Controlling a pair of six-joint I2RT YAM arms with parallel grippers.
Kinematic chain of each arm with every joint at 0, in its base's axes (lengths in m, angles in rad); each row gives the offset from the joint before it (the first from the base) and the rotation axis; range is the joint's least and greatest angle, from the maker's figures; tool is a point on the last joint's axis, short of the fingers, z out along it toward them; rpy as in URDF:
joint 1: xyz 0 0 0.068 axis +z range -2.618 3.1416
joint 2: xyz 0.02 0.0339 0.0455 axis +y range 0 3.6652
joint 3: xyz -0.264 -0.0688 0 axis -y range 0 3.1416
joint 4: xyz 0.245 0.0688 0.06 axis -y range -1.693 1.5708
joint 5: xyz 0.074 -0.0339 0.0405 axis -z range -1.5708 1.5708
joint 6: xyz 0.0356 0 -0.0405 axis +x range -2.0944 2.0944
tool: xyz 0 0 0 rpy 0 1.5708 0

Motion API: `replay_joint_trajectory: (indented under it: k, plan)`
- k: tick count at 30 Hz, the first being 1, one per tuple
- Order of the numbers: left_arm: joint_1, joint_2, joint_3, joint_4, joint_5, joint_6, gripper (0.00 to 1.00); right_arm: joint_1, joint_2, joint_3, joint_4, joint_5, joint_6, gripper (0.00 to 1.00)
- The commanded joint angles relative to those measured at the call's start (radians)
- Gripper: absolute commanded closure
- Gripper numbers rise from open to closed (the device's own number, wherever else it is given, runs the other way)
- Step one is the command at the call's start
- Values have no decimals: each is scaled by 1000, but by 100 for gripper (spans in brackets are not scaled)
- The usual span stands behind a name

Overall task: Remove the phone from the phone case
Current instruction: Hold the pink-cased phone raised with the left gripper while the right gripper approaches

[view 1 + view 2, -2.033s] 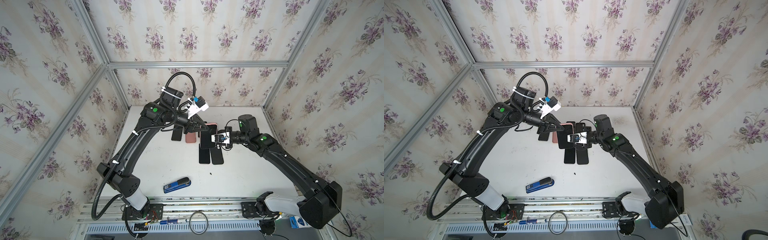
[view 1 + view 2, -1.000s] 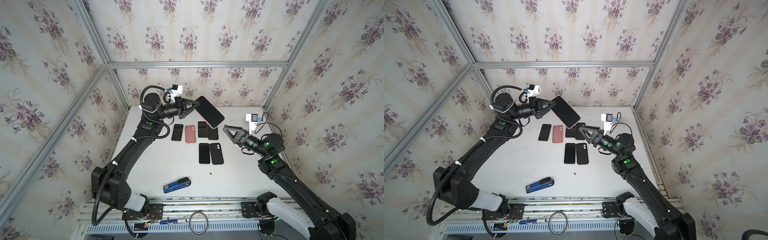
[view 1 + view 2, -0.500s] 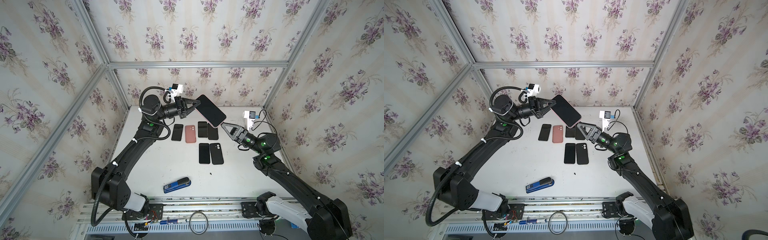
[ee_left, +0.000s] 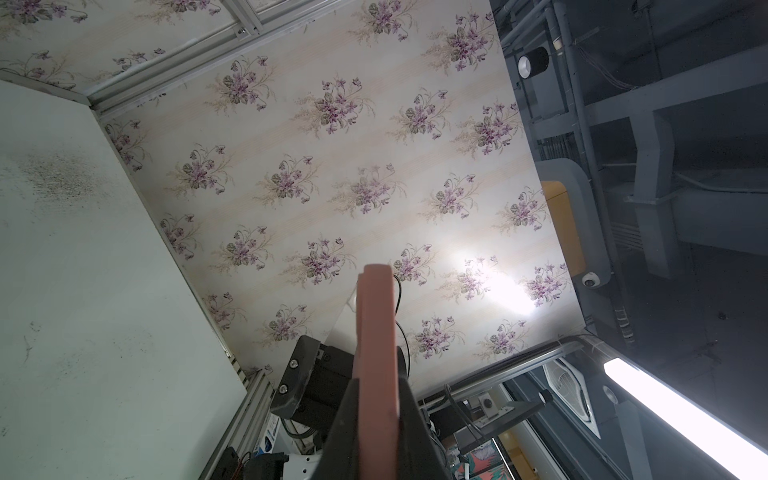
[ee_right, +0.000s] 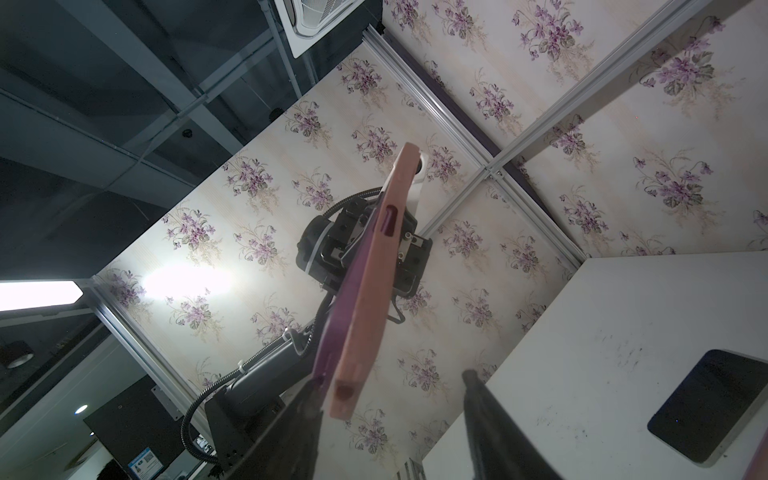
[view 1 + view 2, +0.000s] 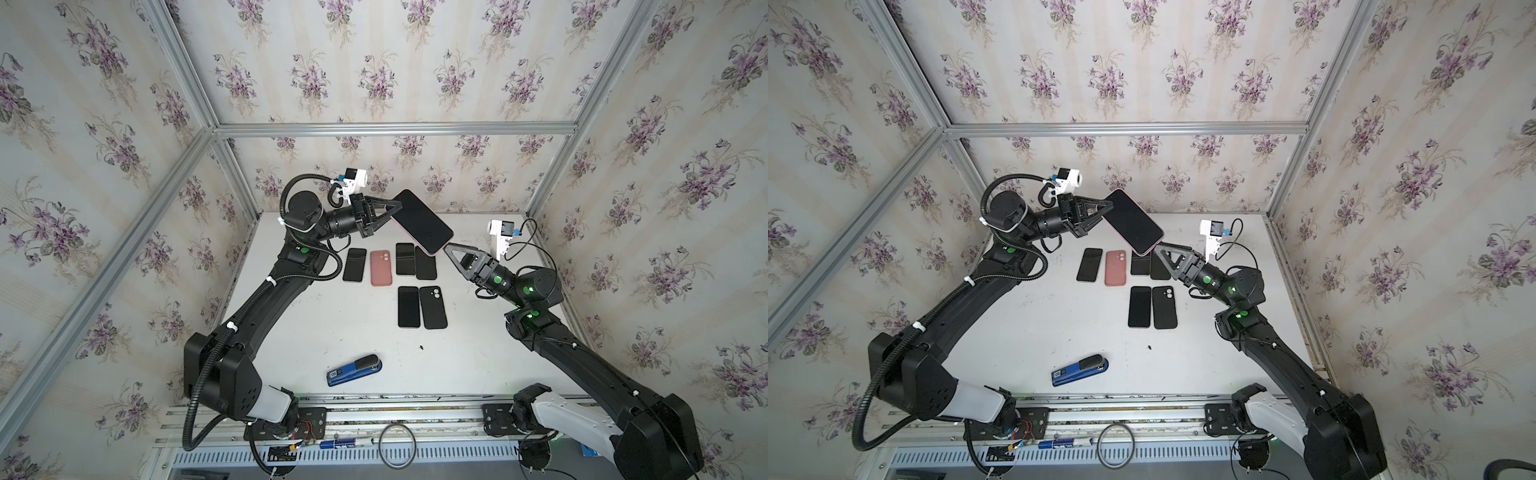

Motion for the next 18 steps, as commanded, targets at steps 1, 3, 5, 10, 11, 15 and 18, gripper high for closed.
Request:
replay_joint_trajectory:
  k: [1,3,5,10,11,15,18]
  plan:
    - [-1,-7,-3,87,-4,-30,100,0,10,12,48,-4,6,44]
    - [-3,-9,-6,90,-1,-31,100,1,20,11,57,-3,9,45]
    - [-8,-10,-5,93,2,-31,100,0,27,11,62,0,12,47]
    - [-16,-11,-6,99,4,-30,100,1,35,8,64,9,10,49]
    - [-18,-9,-6,99,8,-28,100,0,34,9,63,10,11,49]
    - [-21,-10,-25,100,11,-25,100,-1,31,25,37,12,3,50]
    - [-21,-16,-47,103,13,-20,100,-7,23,26,15,21,3,54]
